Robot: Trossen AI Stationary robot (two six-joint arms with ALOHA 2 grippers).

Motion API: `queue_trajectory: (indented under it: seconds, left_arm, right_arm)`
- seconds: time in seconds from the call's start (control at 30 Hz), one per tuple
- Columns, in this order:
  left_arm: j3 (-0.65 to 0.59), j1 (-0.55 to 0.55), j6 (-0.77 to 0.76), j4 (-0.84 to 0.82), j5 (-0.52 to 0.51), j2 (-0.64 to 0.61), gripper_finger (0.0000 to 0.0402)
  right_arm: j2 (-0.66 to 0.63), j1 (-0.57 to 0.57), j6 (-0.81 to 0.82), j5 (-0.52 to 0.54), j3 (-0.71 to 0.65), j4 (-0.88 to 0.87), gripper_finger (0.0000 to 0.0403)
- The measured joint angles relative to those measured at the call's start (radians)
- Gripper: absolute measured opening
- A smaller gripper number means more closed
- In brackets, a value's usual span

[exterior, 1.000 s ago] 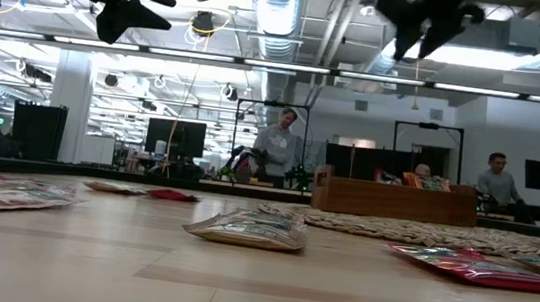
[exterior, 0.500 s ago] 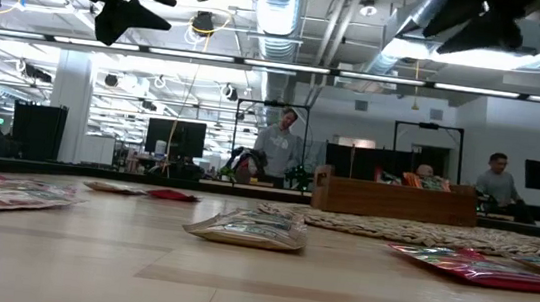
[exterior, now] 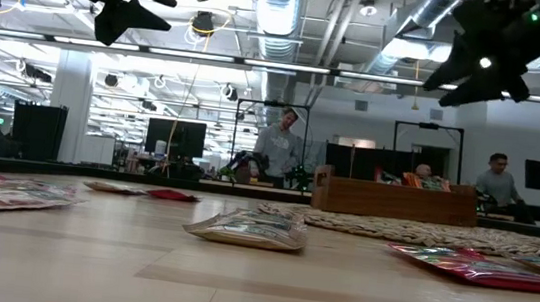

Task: Pick & Place Tea
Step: Put the red tea pack into the middle compartment of the brown organizer

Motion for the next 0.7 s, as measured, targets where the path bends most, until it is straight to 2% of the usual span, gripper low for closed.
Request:
queue_trajectory:
  seconds: [0.07,0.13,0.2,0.33,0.43,0.53,0.7]
  left_arm:
    - [0.000,0.000,-0.018,0.000,0.000,0.000,0.0191]
    - [0.000,0.000,-0.048,0.000,0.000,0.000,0.0191]
    - [0.000,0.000,-0.074,0.000,0.000,0.000,0.0191]
    - [0.000,0.000,-0.104,0.000,0.003,0.000,0.0191]
    - [0.000,0.000,-0.102,0.000,0.026,0.000,0.0191]
    - [0.000,0.000,-0.097,0.000,0.081,0.000,0.0191]
    - [0.000,-0.002,-0.063,0.000,0.230,0.000,0.0191]
  right_arm:
    - [-0.005,-0.004,-0.076,-0.021,0.000,0.056,0.0250]
    - [-0.004,-0.008,-0.204,-0.103,0.000,0.114,0.0250]
    - [-0.004,-0.035,-0.248,-0.189,0.001,0.149,0.0250]
    - [0.014,-0.155,-0.257,-0.355,0.000,0.100,0.0250]
    - [0.035,-0.258,-0.345,-0.546,0.000,0.136,0.0250]
    - [0.056,-0.331,-0.469,-0.721,0.000,0.221,0.0250]
    - [0.025,-0.362,-0.575,-0.842,0.001,0.282,0.0250]
